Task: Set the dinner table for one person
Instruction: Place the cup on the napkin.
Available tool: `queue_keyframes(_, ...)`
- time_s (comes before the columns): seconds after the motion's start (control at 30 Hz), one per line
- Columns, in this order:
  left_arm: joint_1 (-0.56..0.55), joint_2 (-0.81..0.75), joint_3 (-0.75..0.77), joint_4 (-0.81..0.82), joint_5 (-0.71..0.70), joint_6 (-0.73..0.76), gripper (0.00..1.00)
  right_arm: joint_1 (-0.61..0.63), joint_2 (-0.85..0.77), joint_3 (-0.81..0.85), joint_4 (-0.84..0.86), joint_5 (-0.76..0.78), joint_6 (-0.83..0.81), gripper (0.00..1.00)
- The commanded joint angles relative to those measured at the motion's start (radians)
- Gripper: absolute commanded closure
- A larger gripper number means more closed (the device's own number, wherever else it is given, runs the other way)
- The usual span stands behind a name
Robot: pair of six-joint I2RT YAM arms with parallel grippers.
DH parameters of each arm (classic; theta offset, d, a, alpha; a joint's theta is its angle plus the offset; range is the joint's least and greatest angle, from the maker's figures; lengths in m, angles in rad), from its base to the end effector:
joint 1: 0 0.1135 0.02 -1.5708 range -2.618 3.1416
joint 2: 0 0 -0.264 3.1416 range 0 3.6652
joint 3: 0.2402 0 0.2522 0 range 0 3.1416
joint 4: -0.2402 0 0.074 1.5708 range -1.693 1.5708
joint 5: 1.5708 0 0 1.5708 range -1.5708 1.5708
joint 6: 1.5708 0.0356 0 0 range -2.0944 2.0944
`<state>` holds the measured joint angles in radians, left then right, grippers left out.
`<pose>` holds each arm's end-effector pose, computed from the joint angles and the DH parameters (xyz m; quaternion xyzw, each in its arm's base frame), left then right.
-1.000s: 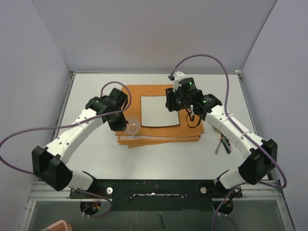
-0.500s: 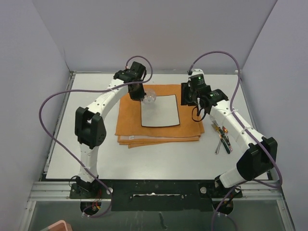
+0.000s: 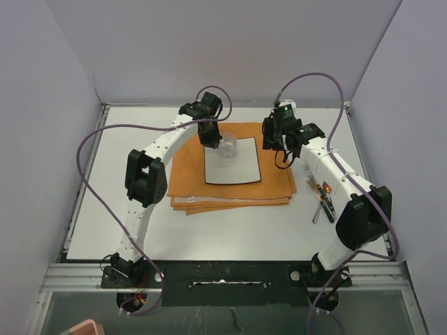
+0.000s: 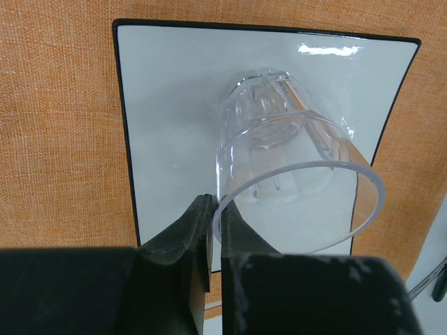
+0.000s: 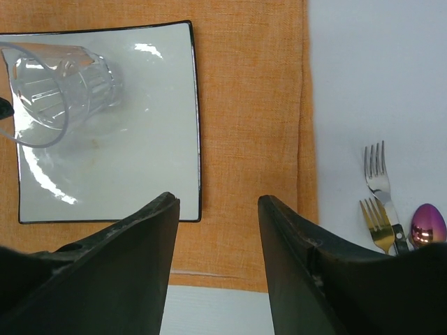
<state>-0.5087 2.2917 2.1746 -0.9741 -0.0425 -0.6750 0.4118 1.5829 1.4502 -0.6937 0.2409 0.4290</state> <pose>0.4332 -0.2398 0.2456 -0.0857 0.9674 -0.1154 0.2086 0.3218 0.1313 0.3247 0.0517 0.9244 0.0452 0.3753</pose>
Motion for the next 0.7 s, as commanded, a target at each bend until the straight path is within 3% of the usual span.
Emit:
queue_keyframes(0.0, -0.003, 0.015, 0.067, 0.063, 0.036, -0.009, 1.0, -0.006, 0.05, 0.083, 0.031, -0.037, 0.017, 0.51)
queue_keyframes(0.67, -0.009, 0.048, 0.028, 0.144, 0.102, -0.026, 1.0, -0.001, 0.155, 0.18, 0.043, -0.084, 0.022, 0.52)
